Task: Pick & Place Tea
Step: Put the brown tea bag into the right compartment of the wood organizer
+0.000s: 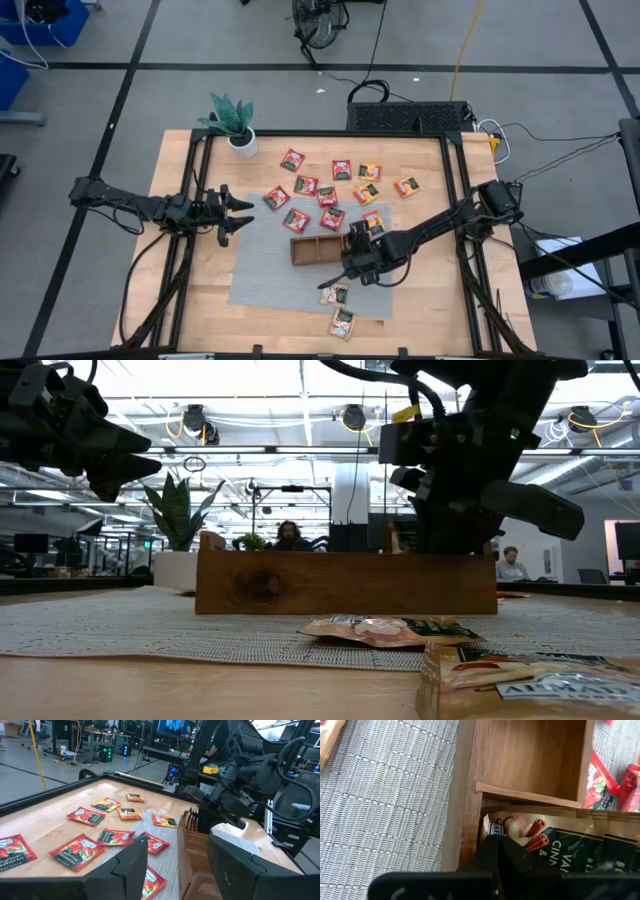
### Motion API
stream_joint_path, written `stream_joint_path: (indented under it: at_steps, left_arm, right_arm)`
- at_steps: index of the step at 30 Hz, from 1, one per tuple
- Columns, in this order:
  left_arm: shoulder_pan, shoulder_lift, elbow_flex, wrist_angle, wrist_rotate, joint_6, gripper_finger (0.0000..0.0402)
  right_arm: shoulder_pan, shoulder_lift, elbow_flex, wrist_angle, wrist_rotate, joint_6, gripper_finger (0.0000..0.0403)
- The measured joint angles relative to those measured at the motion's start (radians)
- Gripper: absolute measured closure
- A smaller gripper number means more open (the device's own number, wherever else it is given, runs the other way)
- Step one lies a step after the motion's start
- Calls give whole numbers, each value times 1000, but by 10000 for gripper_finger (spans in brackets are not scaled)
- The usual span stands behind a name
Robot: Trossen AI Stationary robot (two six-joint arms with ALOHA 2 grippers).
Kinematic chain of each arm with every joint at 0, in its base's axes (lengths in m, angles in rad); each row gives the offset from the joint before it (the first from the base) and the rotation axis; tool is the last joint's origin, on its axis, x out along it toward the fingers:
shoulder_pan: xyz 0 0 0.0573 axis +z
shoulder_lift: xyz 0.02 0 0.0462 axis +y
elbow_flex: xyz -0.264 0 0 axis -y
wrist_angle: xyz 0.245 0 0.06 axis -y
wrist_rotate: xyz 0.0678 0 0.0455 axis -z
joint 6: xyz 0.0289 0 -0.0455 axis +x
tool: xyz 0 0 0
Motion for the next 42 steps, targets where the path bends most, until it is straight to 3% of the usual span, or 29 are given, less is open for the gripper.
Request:
stream_joint_path:
  at_steps: [6, 30, 42]
  left_arm:
    - [0, 0, 0, 0, 0, 0, 197]
    - [0, 0, 0, 0, 0, 0, 197]
    - [0, 0, 0, 0, 0, 0, 197]
  right_arm:
    - [3, -1, 0, 6, 107, 0, 403]
    - [46, -2, 1, 22, 108, -4, 403]
    - [62, -21, 67, 11, 107, -19, 403]
